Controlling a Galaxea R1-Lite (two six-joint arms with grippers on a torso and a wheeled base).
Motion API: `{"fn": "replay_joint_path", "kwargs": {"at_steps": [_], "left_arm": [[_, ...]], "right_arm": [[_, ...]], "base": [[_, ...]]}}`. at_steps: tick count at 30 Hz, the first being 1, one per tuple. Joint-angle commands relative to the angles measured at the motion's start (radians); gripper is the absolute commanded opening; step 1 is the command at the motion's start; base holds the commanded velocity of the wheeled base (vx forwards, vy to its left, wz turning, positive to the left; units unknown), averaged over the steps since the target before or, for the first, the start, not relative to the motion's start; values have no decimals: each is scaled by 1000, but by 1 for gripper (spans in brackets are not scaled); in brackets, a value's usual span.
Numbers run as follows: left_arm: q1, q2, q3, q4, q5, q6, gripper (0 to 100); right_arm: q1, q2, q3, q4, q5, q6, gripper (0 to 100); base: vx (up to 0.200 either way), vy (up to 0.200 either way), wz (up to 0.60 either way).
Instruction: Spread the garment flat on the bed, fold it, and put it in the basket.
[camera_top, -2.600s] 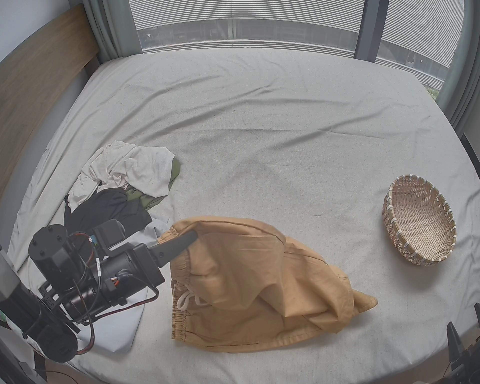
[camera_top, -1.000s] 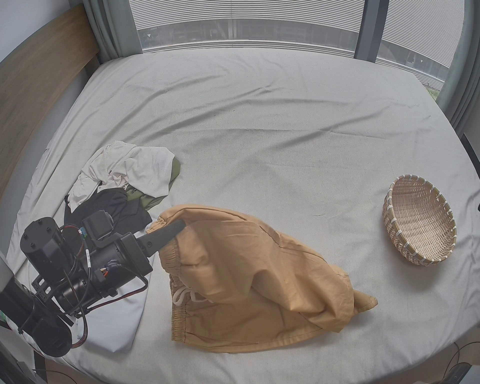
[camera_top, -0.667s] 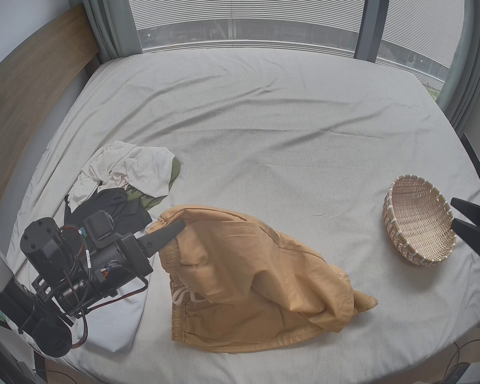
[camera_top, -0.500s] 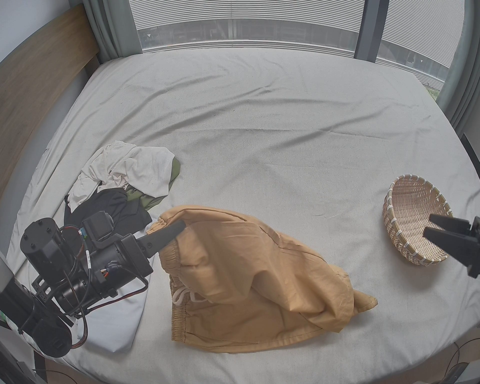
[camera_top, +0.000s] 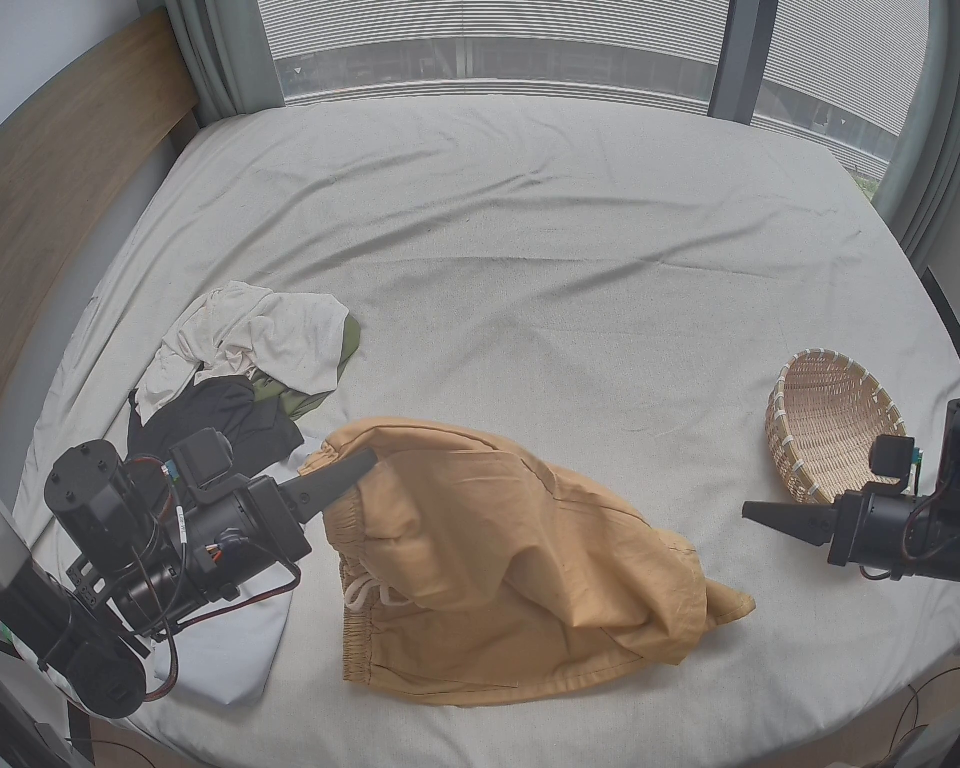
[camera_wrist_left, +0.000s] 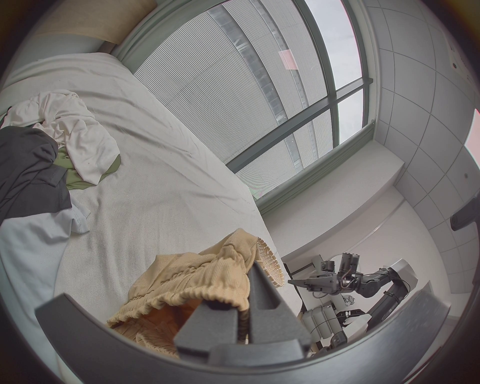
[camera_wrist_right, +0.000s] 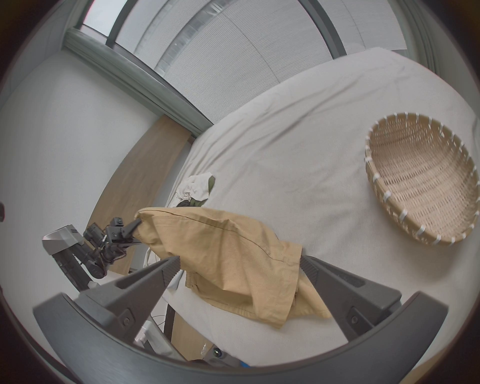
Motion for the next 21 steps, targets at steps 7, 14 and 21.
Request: {"fn": "replay_joint_path", "kwargs": {"at_steps": [7, 14, 21], "left_arm": [[-1, 9, 5, -1, 1, 0, 0], [-1, 9, 5, -1, 1, 0, 0], [-1, 9, 5, -1, 1, 0, 0]], "right_arm": [[0, 169, 21, -66, 19, 88, 100], [-3, 274, 29, -173, 17, 167, 100], [-26, 417, 55, -327, 19, 238, 100]], "base": [[0, 0, 0], [0, 0, 0], [0, 0, 0]]}}
